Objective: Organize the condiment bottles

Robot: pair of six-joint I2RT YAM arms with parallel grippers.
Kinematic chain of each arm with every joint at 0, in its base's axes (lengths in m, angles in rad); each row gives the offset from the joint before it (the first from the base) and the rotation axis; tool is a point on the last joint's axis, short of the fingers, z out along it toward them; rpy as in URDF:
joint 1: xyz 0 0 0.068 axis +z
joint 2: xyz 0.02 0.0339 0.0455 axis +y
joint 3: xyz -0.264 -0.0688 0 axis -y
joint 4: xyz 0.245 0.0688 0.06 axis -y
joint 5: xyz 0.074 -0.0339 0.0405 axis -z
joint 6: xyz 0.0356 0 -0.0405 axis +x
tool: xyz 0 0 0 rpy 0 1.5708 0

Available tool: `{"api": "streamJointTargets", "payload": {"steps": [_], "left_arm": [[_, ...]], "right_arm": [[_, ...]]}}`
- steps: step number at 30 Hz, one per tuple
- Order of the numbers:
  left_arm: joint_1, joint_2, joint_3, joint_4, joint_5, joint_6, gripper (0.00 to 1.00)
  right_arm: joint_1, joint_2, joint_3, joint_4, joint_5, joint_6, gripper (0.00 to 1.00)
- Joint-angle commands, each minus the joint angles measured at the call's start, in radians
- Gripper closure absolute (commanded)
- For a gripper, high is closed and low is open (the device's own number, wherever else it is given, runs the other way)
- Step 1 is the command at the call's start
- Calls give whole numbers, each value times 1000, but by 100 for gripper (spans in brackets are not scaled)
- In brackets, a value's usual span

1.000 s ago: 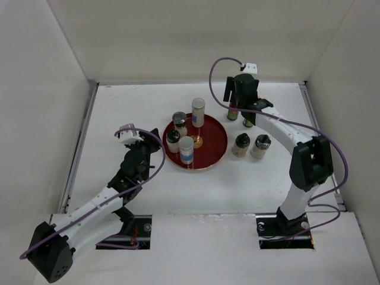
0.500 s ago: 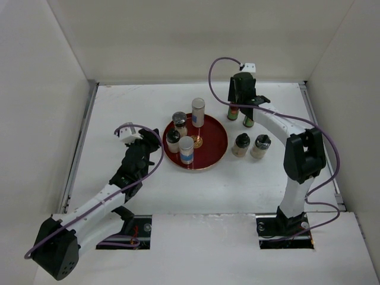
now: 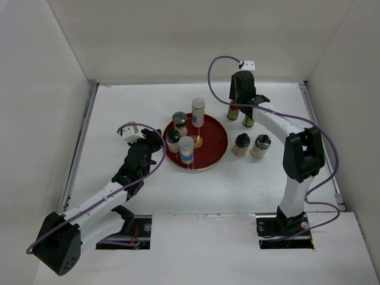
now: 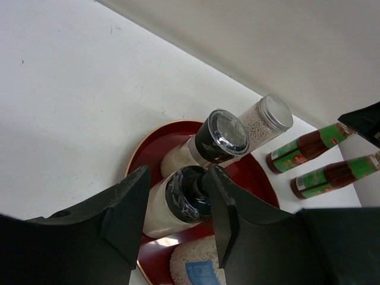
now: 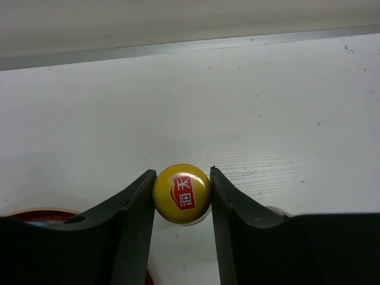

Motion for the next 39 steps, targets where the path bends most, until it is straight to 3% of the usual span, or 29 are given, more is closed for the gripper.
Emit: {"api": "streamJointTargets", "payload": {"steps": [1, 4, 7, 11, 17, 25, 31, 39], "left_arm": [[5, 8, -4, 58, 16, -10, 58], [4, 19, -6, 65, 16, -10, 58], [5, 23, -4, 68, 16, -7, 58], [7, 0, -12, 68, 11, -2, 54], [16, -1, -20, 74, 10, -8, 39], [21, 17, -18, 85, 8, -8, 36], [28, -1, -29, 85, 5, -10, 33], [36, 5, -29, 84, 14, -17, 32]], "right_arm": [[-6, 11, 46, 61, -15, -4, 58], [-3, 7, 46, 73, -17, -7, 68], [-1, -28, 26, 114, -9, -10, 71], [9, -125, -9, 159, 12, -24, 72], [81, -292, -106, 197, 17, -29, 73], [232, -418, -274, 231, 9, 2, 73], [354, -412, -321, 272, -3, 20, 73], [445, -297, -250, 320, 1, -13, 73]]}}
